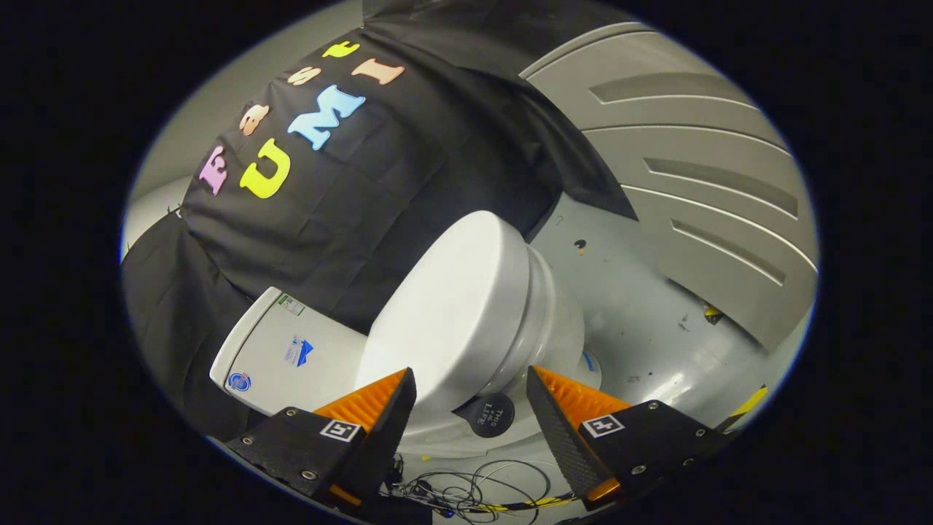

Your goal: Open the toilet lid.

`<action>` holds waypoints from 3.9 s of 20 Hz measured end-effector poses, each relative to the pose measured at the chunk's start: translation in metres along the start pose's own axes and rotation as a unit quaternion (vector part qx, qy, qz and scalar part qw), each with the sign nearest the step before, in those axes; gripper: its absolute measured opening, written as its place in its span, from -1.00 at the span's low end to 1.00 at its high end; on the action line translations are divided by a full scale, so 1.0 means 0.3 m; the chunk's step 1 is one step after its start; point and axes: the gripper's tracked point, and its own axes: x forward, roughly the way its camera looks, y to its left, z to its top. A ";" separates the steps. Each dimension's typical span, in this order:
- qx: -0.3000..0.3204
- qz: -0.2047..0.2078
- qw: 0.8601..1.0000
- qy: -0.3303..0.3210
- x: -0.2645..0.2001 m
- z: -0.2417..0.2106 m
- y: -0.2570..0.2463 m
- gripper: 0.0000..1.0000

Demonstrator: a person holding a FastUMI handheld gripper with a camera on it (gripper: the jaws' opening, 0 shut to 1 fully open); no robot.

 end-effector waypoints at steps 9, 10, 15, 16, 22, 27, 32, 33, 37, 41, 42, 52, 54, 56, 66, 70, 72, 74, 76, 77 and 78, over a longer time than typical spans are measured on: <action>0.126 0.028 0.991 0.042 0.027 -0.072 -0.030 0.62; 0.140 0.035 0.988 0.045 0.028 -0.072 -0.025 0.61; 0.184 0.041 0.980 0.062 0.050 -0.115 -0.029 0.07; 0.184 0.038 0.980 0.064 0.054 -0.123 -0.039 -0.04; 0.195 0.043 0.977 0.073 0.050 -0.127 -0.062 -0.55; 0.226 0.042 0.971 0.069 0.036 -0.105 -0.077 -1.00; 0.212 0.025 0.974 0.070 0.036 -0.073 -0.010 -1.00; 0.206 0.023 0.976 0.068 0.026 -0.075 -0.007 -1.00; 0.178 0.017 0.982 0.062 0.004 -0.055 0.021 -1.00; 0.162 0.010 0.985 0.054 -0.017 -0.036 0.060 -1.00; 0.153 0.007 0.987 0.050 -0.021 -0.031 0.076 -1.00; 0.082 -0.015 0.996 0.013 -0.083 0.023 0.217 -1.00; 0.068 -0.016 0.998 0.005 -0.095 0.036 0.259 -1.00; 0.053 -0.019 0.998 -0.001 -0.105 0.045 0.292 -1.00; 0.007 -0.040 0.999 -0.026 -0.143 0.064 0.435 -1.00; -0.019 -0.050 0.998 -0.039 -0.150 0.072 0.470 -1.00; -0.042 -0.062 0.996 -0.046 -0.145 0.070 0.481 -1.00; -0.052 -0.062 0.995 -0.049 -0.151 0.073 0.505 -1.00; -0.057 -0.056 0.995 -0.052 -0.160 0.075 0.538 -1.00; -0.064 -0.055 0.995 -0.053 -0.160 0.072 0.547 -1.00; -0.069 -0.055 0.995 -0.055 -0.161 0.073 0.559 -1.00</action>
